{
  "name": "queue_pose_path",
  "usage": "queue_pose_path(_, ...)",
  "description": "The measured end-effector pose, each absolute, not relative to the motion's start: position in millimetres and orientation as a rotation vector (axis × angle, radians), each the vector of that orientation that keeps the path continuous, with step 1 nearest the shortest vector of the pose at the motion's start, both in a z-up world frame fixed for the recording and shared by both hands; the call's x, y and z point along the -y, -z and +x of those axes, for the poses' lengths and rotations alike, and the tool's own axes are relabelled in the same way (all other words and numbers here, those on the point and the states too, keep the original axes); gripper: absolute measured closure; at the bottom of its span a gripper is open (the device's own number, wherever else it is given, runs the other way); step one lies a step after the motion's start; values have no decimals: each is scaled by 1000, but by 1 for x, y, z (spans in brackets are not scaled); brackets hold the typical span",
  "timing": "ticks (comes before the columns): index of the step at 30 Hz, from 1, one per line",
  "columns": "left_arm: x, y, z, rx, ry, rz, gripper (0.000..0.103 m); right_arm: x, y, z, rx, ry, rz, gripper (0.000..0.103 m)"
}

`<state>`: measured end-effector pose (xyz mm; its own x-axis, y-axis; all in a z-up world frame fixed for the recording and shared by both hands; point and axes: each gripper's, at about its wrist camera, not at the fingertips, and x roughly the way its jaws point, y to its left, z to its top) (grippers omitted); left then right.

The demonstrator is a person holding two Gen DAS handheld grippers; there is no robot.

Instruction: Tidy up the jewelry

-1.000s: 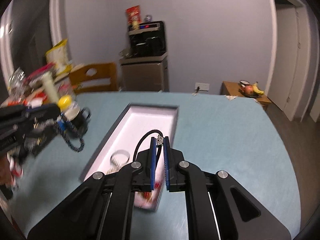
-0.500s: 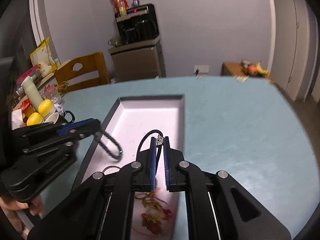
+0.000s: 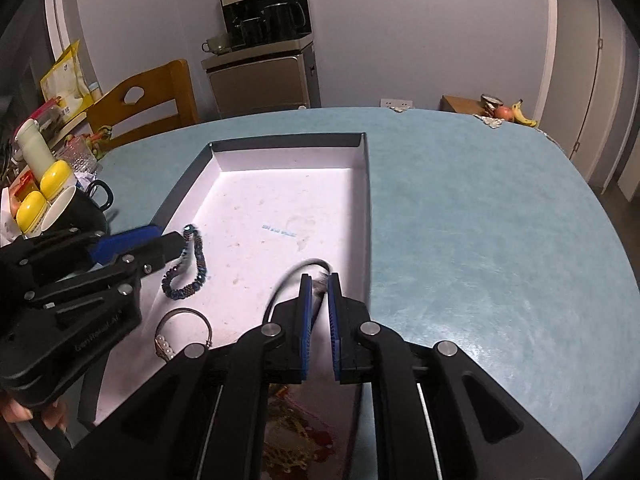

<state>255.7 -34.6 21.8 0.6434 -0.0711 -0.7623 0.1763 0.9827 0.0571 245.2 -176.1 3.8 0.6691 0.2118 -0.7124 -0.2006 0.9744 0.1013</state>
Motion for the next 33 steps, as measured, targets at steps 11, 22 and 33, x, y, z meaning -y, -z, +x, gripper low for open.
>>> queue_pose_path(11,34,-45,226,-781,125,158,45,206,-28,201,-737,-286,99,68)
queue_pose_path(22,16,-67,170,-711,132,120,27,234,-44,147,-682,-294,81,43)
queue_pose_path(33,7,-51,99,-749,96,105,9,255,-23,91,-707,-280,61,6)
